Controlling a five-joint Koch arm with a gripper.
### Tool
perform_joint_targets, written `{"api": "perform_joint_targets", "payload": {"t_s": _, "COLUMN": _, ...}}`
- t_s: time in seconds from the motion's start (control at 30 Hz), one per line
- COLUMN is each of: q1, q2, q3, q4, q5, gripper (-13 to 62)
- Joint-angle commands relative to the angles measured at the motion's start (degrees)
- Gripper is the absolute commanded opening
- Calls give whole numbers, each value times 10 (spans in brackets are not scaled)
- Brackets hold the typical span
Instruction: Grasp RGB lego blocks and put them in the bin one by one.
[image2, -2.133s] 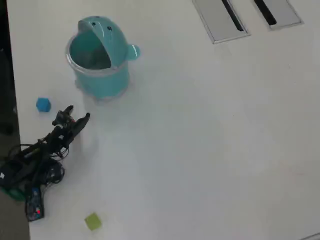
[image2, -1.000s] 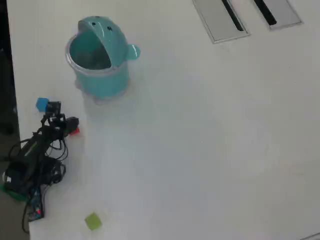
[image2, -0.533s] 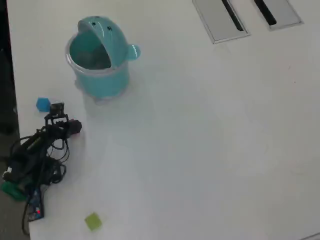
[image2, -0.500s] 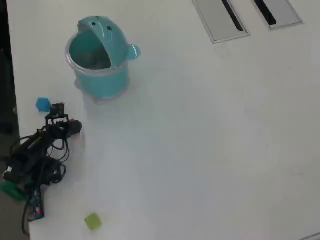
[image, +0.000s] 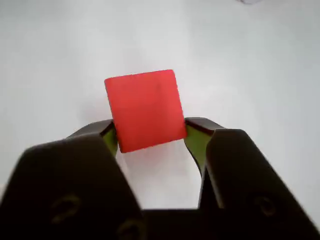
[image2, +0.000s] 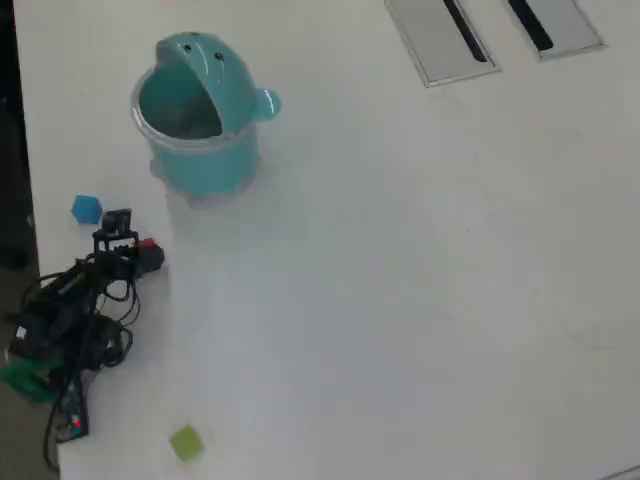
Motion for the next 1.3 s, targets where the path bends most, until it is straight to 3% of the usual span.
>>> {"api": "perform_joint_targets", "payload": {"t_s": 0.0, "q1": -4, "q2": 4, "q3": -11, "q4": -18, "q5": -4, "gripper": 163}}
{"api": "perform_joint_targets", "payload": {"t_s": 0.13, "q1": -10, "q2": 16, "q3": -8, "q4": -18, "q5": 17, "gripper": 103}}
{"api": "perform_joint_targets", "payload": {"t_s": 0.33, "q1": -11, "q2": 42, "q3": -18, "q4": -11, "q5": 21, "gripper": 98}}
{"api": "perform_joint_targets", "payload": {"t_s": 0.43, "q1": -18, "q2": 83, "q3": -37, "q4": 11, "q5": 61, "gripper": -18}}
{"api": "perform_joint_targets", "payload": {"t_s": 0.8, "q1": -62, "q2": 120, "q3": -241, "q4": 25, "q5": 170, "gripper": -23}}
{"api": "perform_joint_targets", "payload": {"t_s": 0.93, "q1": -59, "q2": 113, "q3": -384, "q4": 71, "q5": 185, "gripper": -25}}
{"api": "perform_joint_targets", "payload": {"t_s": 1.1, "q1": -67, "q2": -1, "q3": -621, "q4": 116, "q5": 189, "gripper": -25}}
{"api": "perform_joint_targets", "payload": {"t_s": 1.17, "q1": -68, "q2": -103, "q3": -758, "q4": 148, "q5": 190, "gripper": -25}}
{"api": "perform_joint_targets", "payload": {"t_s": 1.27, "q1": -64, "q2": -146, "q3": -816, "q4": 159, "q5": 192, "gripper": -25}}
